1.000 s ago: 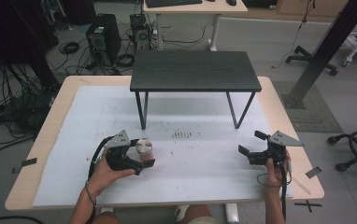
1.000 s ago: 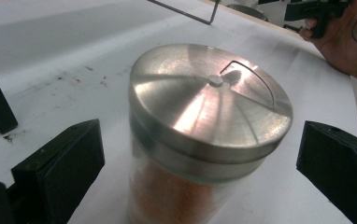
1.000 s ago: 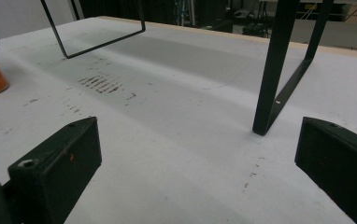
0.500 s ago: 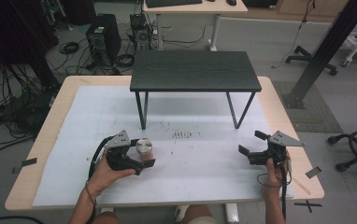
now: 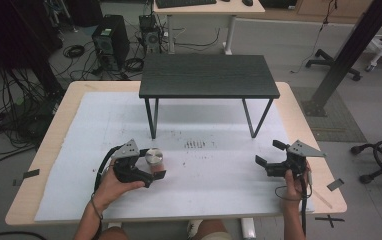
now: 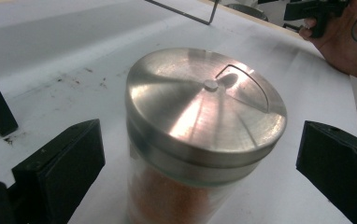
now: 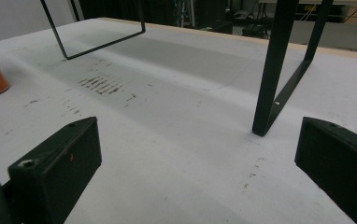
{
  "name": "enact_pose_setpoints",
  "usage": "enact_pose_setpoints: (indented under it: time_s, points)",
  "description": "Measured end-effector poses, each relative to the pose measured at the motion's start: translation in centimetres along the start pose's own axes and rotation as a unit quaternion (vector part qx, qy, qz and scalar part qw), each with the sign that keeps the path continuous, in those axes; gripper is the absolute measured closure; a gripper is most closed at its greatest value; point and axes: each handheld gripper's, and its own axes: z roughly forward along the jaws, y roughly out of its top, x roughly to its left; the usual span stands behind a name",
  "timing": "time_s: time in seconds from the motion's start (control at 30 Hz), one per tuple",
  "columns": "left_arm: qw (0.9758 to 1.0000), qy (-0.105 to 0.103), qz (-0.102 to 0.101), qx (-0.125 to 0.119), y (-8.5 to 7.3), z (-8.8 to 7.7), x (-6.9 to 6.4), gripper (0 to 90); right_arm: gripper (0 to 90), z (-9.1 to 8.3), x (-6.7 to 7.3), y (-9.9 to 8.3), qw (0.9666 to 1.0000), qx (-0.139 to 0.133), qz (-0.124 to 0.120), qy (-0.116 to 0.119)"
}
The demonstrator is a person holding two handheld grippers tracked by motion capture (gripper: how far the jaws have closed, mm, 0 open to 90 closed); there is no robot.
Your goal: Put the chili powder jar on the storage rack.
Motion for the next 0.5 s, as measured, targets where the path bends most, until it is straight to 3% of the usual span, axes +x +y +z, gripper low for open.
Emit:
enact_pose_setpoints:
  time_s: [0.5]
  points:
    - [1.0000, 0.001, 0.000, 0.001, 0.01, 0.05, 0.01, 1.7, 0.3, -0.01, -0.02, 0.00, 1.0000, -0.002, 0.000, 0.000]
